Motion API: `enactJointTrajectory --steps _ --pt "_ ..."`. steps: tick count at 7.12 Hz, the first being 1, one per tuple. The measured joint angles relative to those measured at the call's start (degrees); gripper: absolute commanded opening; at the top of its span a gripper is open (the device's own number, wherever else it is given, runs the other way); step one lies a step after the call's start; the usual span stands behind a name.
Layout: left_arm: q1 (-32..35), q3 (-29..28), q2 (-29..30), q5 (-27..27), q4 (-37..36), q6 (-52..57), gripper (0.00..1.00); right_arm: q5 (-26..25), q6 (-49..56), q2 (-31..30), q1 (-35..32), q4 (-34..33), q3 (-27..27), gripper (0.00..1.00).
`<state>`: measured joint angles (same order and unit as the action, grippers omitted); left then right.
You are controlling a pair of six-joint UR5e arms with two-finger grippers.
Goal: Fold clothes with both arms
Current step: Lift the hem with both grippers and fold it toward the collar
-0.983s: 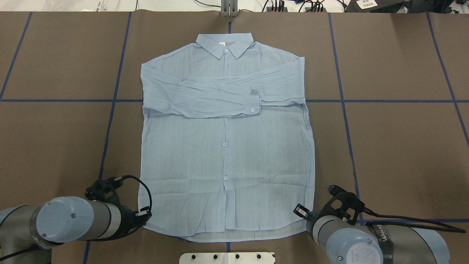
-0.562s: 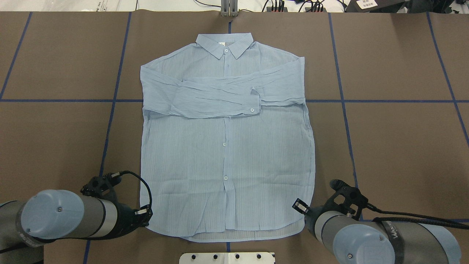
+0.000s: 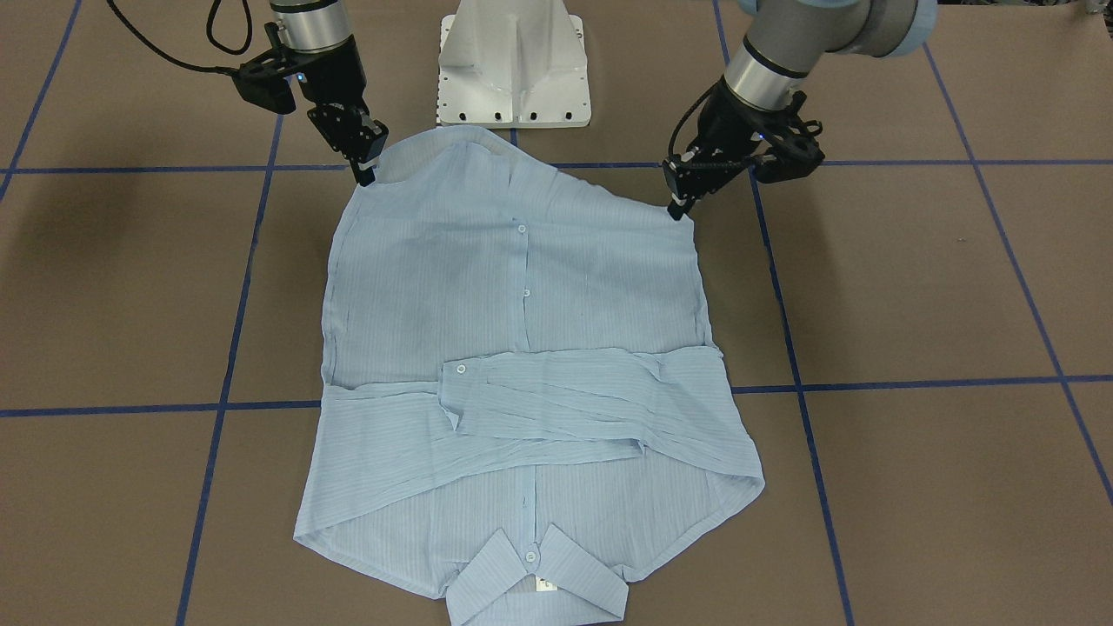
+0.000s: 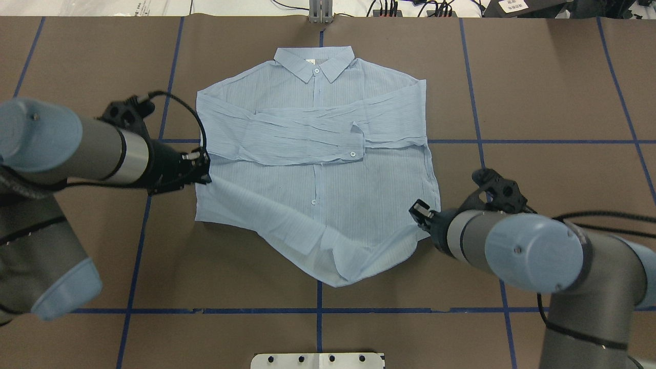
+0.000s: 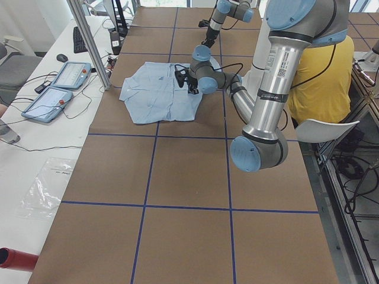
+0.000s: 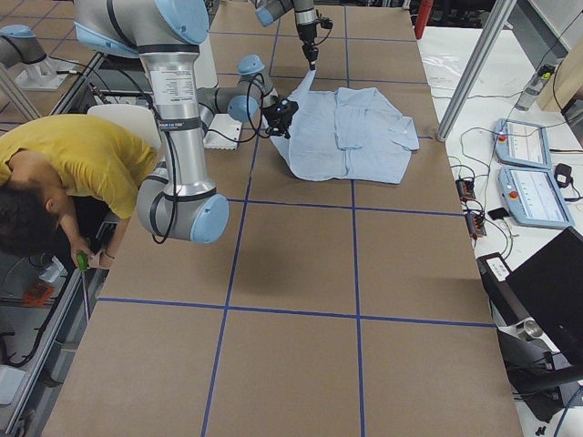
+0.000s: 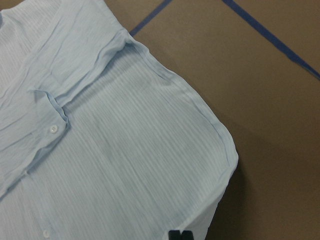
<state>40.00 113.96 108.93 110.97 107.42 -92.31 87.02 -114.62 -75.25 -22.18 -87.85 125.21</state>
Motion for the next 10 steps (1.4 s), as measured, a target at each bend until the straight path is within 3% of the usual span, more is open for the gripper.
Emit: enactJointTrajectory --steps 2,4,7,10 --pt "9.0 -13.3 8.1 1.2 0.9 11.6 0.00 7.9 7.9 9.4 -11.1 0.4 -12.2 0.00" --pt "13.7 -25.2 12.3 1.3 9.1 16.3 0.00 12.2 15.3 16.5 -17.8 1.6 -25.3 0.00" --pt "14.5 -40.8 17.0 0.9 23.4 17.0 0.00 15.7 17.1 26.5 -23.3 17.9 -50.5 0.00" --pt "12.8 -48.0 17.5 0.0 31.8 17.3 0.00 16.0 18.4 31.1 -25.7 24.1 -61.7 0.00"
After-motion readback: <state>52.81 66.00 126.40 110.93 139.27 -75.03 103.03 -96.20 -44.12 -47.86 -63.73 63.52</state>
